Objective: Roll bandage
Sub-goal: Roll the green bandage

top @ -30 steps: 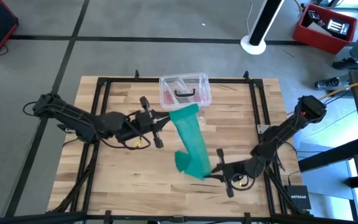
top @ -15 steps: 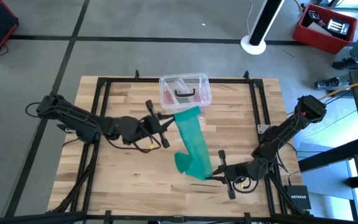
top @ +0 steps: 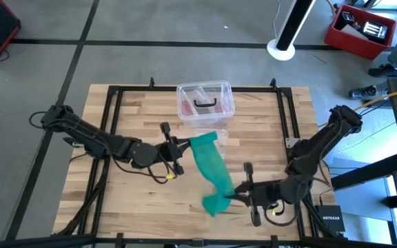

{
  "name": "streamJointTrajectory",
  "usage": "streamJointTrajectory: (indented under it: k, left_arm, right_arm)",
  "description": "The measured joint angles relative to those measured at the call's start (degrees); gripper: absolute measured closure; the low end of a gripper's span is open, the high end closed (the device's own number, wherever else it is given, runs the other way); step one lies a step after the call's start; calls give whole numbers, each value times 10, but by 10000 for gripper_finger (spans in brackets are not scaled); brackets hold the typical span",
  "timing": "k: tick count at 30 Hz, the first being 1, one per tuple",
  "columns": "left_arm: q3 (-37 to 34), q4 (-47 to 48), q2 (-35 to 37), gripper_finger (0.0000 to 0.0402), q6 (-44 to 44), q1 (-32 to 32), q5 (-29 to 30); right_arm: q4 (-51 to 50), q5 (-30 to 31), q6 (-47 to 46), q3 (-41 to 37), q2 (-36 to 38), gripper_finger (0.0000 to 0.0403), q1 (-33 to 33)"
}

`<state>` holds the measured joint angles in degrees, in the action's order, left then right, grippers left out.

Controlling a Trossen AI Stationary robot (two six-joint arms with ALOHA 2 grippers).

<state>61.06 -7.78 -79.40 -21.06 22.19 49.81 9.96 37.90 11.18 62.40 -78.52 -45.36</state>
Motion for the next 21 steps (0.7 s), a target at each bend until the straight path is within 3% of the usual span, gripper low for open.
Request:
streamJointTrajectory:
  k: [7,21]
  left_arm:
    - [-7,-7,-33,397,11,31,5]
    - [-7,-39,-128,398,14,75,5]
  right_arm:
    - [-30,85,71,109,0,398,5]
    - [-81,106,69,188,23,398,81]
